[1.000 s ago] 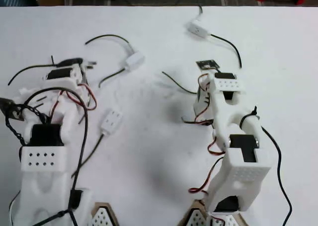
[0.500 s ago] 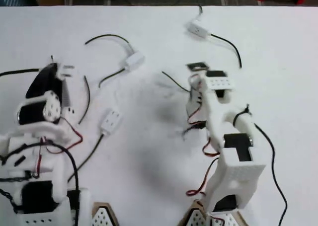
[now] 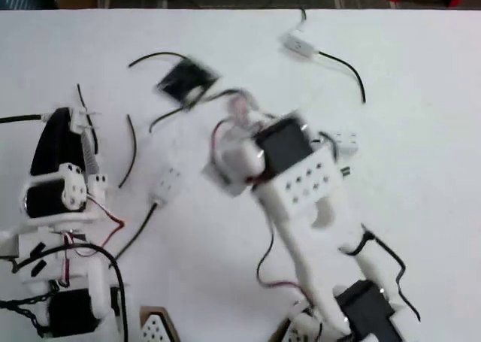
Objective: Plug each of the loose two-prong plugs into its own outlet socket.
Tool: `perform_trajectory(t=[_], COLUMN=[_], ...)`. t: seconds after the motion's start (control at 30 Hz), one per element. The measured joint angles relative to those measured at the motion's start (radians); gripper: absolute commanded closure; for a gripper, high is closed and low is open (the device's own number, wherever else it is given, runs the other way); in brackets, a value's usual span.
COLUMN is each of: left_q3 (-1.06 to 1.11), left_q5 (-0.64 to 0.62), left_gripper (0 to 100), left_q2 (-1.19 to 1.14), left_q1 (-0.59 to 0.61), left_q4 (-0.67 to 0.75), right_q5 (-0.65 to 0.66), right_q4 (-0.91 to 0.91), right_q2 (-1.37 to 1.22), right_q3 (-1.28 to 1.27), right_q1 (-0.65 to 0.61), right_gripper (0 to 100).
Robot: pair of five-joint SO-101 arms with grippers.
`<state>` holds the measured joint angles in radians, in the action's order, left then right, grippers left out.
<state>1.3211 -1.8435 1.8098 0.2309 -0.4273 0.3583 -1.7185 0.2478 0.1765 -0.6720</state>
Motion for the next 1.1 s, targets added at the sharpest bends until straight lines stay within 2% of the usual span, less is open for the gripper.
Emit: perform_trajectory(t=[0.17, 0.33, 0.63, 1.1], left_q3=[0.0, 0.0, 0.0, 0.0], left_q5=[0.0, 0.005, 0.12, 0.123], left_gripper=[97, 97, 97, 97], left_q2=[0.009, 0.009, 0.009, 0.009], left_q1=[-0.057, -0.157, -0.422, -0.454], left_q4=[-0.011, -0.017, -0.114, -0.117], right_q5=[0.02, 0.058, 0.061, 0.187], right_q4=[0.0, 0.0, 0.0, 0.046], right_q2=[0.012, 0.052, 0.112, 0.112], right_q3=[0.032, 0.126, 0.187, 0.187], right_q1=[-0.143, -0.192, -0.216, -0.192], right_gripper=[95.8, 97.9, 97.8, 97.8])
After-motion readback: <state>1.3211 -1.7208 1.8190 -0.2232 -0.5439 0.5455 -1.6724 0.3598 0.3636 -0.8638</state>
